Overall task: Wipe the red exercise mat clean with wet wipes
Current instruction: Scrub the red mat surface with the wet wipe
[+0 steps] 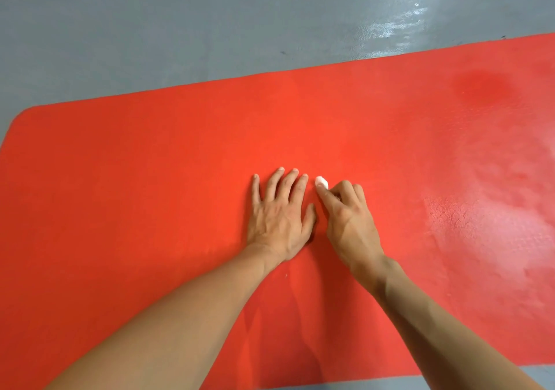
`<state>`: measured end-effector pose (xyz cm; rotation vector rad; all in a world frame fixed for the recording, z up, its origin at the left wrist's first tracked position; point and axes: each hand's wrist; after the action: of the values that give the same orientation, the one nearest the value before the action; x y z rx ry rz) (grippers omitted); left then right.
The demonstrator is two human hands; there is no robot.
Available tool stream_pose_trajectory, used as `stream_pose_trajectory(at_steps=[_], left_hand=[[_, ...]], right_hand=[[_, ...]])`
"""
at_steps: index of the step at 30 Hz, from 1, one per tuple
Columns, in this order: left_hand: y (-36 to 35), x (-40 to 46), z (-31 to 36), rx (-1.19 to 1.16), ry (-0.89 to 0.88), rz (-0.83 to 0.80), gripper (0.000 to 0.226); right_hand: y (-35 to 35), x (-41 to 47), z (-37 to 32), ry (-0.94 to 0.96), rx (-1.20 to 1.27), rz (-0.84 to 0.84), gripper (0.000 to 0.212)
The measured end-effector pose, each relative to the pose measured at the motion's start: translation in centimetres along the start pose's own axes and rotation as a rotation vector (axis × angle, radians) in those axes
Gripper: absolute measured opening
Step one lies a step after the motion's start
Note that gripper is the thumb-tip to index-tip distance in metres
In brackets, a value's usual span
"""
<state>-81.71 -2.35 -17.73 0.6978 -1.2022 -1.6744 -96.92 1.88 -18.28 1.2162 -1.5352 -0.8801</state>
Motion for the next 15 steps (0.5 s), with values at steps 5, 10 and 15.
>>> stream_pose_trajectory(at_steps=[5,10,15], left_hand=[[0.0,-0.1,-0.1,0.011,0.007,-0.01,0.066],[0.1,0.1,0.0,0.013,0.013,-0.004,0.065],[0.0,0.7,-0.2,-0.035,0.006,0.087,0.058]], right_hand=[[0.1,0.0,0.3,0.056,-0.062,-0.019,0.047],[0.6,0.1,0.3,0.047,-0.169,-0.02,0.049],[1.5,1.1,3.2,0.013,-0.122,0.051,0.033]])
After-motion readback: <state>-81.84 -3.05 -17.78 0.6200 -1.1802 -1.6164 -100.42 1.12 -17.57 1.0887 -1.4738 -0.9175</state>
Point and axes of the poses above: each hand's wrist, its own x-axis towards the middle knuckle, its own y-axis out of the back of the hand, z = x × y, and after that the axes turned 13 degrees about -x, right-handed
